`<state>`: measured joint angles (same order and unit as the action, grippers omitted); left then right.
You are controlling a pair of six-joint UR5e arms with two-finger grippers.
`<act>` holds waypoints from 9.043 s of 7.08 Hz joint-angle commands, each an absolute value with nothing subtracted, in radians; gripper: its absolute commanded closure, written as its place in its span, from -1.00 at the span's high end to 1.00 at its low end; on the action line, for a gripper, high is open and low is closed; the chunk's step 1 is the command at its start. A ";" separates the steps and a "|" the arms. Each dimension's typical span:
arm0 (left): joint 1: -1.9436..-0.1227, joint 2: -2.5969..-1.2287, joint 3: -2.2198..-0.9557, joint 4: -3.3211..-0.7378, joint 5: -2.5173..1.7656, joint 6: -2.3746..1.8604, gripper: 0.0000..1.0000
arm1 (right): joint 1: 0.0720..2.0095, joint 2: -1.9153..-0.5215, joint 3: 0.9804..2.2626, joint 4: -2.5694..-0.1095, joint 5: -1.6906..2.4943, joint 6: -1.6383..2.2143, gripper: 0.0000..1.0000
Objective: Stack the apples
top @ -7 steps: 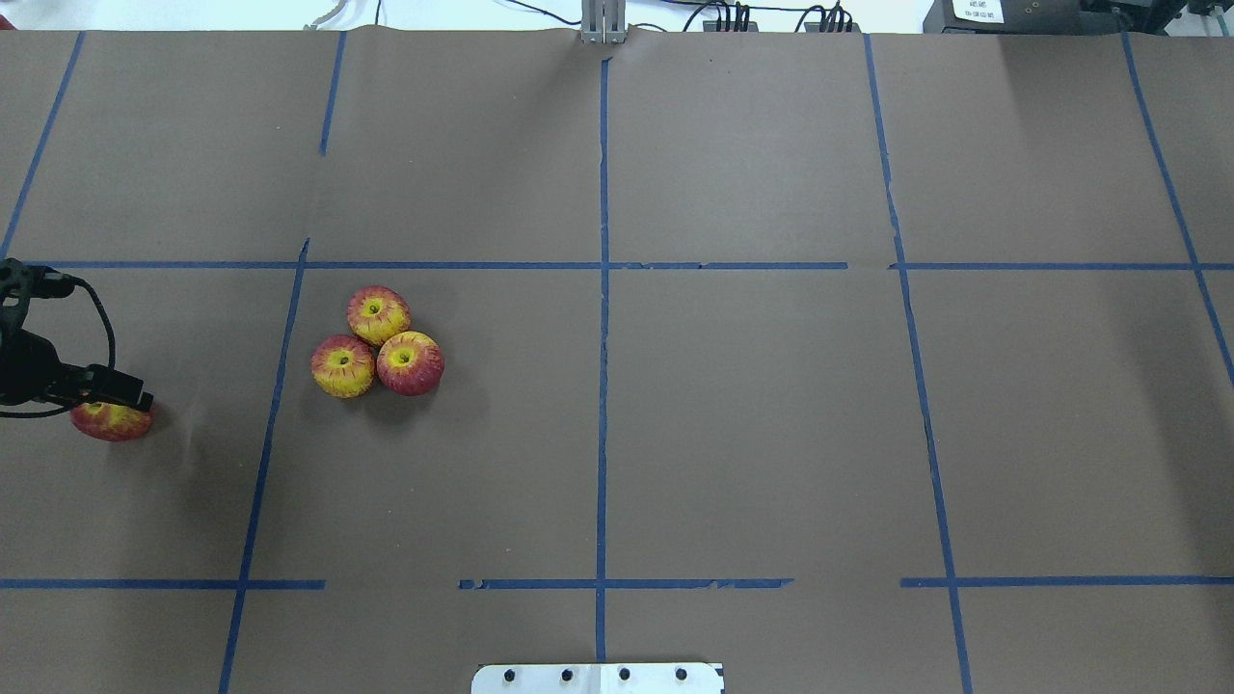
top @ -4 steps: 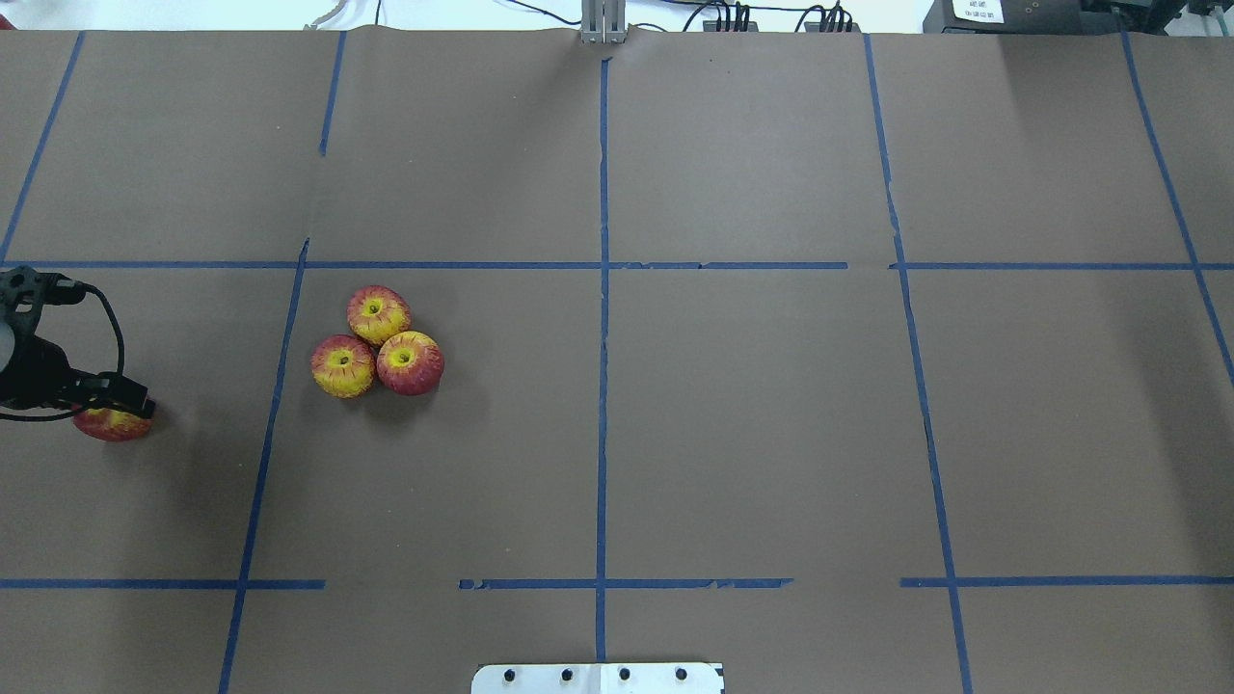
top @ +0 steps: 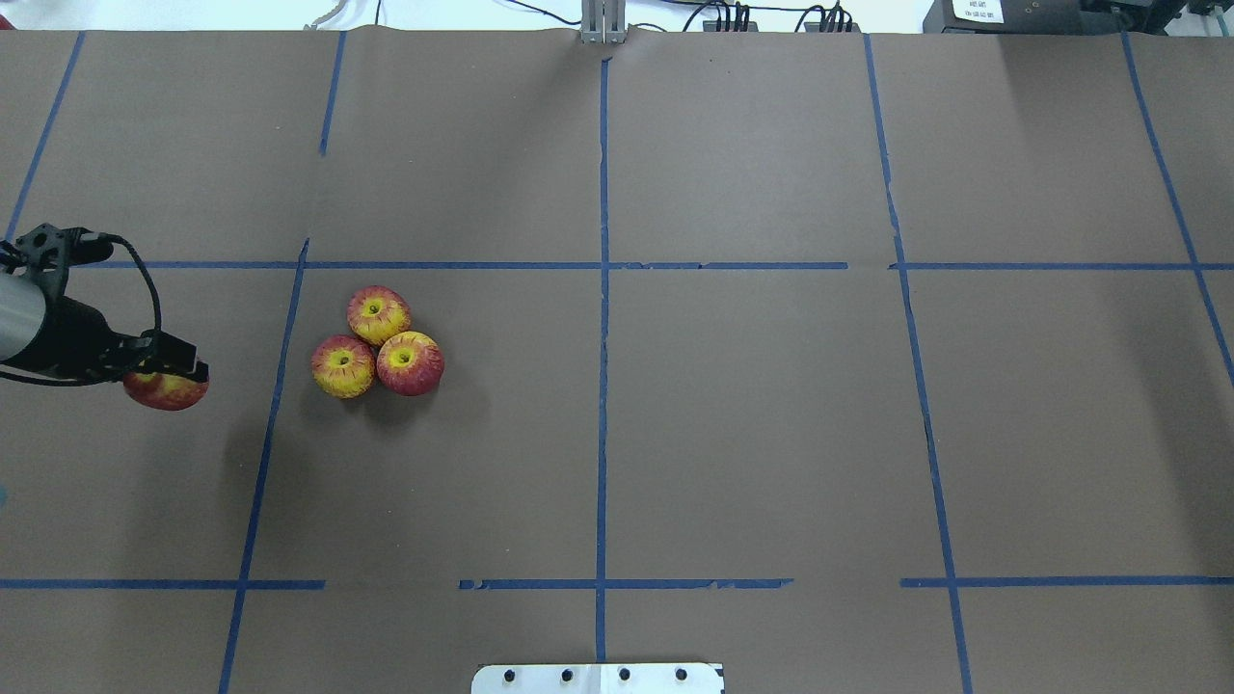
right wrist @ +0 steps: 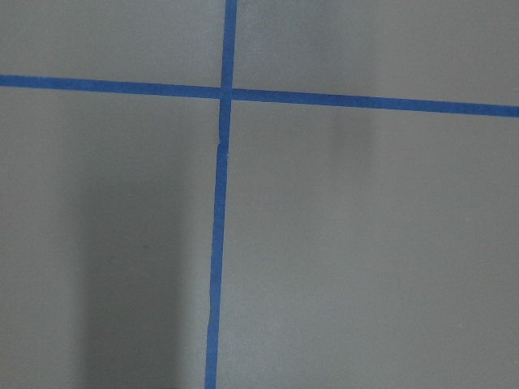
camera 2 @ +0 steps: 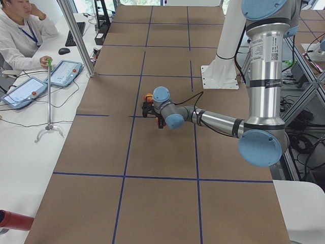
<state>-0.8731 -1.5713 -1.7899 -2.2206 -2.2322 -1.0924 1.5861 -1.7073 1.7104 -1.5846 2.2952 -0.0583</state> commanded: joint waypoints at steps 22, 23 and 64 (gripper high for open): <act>-0.715 -1.933 -1.749 -1.844 -2.062 -1.264 -0.16 | 1.586 -1.707 1.710 -1.585 2.295 -0.058 1.00; -0.715 -1.931 -1.753 -1.844 -2.062 -1.264 0.99 | 1.586 -1.707 1.710 -1.585 2.295 -0.058 1.00; -1.652 -1.545 -1.669 -1.594 -2.327 0.052 1.00 | 1.586 -1.707 1.710 -1.585 2.295 -0.058 1.00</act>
